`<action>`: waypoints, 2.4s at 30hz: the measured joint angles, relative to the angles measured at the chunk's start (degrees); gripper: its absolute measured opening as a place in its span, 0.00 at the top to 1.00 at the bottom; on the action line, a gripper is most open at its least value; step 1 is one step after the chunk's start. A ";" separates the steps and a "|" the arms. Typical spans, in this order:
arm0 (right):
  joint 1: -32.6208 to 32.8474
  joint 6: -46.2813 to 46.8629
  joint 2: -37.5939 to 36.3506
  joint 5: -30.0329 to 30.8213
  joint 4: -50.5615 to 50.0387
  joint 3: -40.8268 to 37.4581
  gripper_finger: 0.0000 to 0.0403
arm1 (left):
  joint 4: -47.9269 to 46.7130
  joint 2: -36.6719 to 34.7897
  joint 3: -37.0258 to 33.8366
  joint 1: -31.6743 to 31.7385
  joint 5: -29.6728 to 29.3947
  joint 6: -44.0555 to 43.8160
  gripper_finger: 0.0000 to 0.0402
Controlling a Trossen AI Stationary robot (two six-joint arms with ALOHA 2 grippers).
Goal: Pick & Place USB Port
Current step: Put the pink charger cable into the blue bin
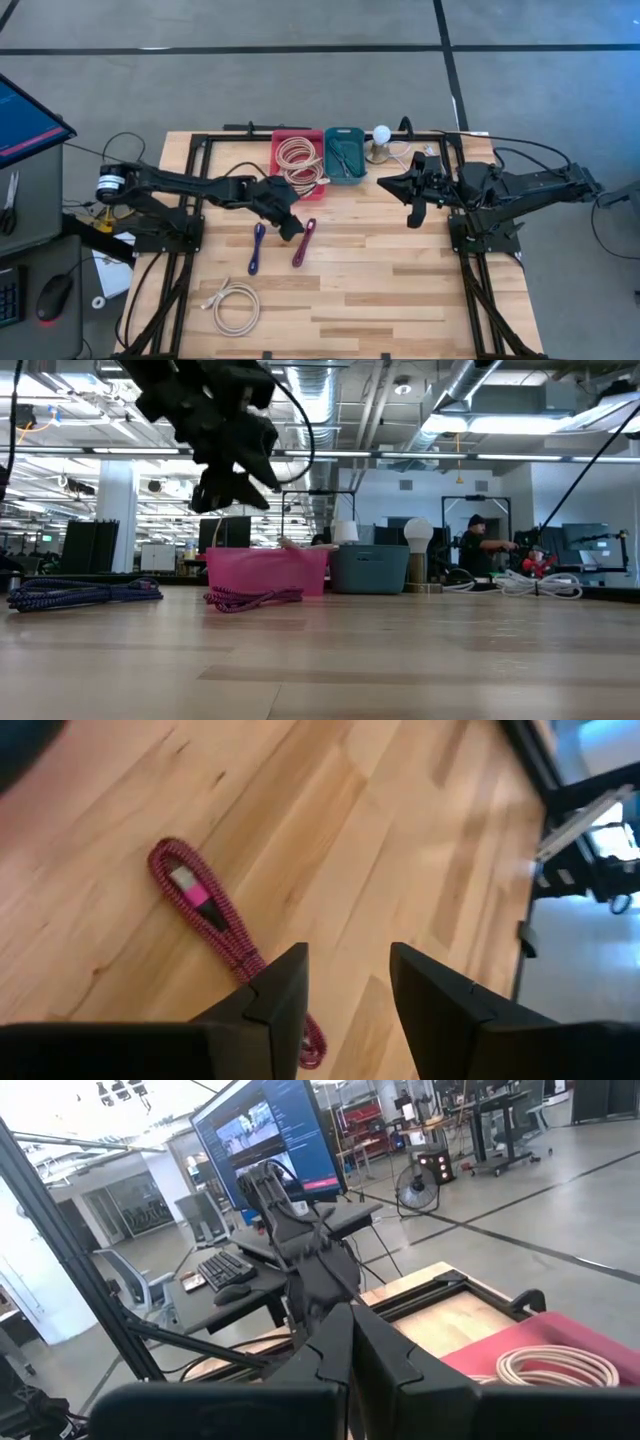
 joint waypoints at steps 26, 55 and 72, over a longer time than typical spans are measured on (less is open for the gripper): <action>0.00 0.13 0.00 0.04 0.09 0.00 1.00 | 5.67 14.37 0.02 0.04 -1.77 -4.81 0.64; 0.00 -0.02 -0.03 -0.04 0.07 0.00 1.00 | 10.40 21.56 0.13 0.04 -2.82 -7.38 0.94; 0.00 0.00 -6.77 0.03 -5.65 0.04 1.00 | 13.63 -3.33 -0.07 1.23 -7.63 -1.91 0.97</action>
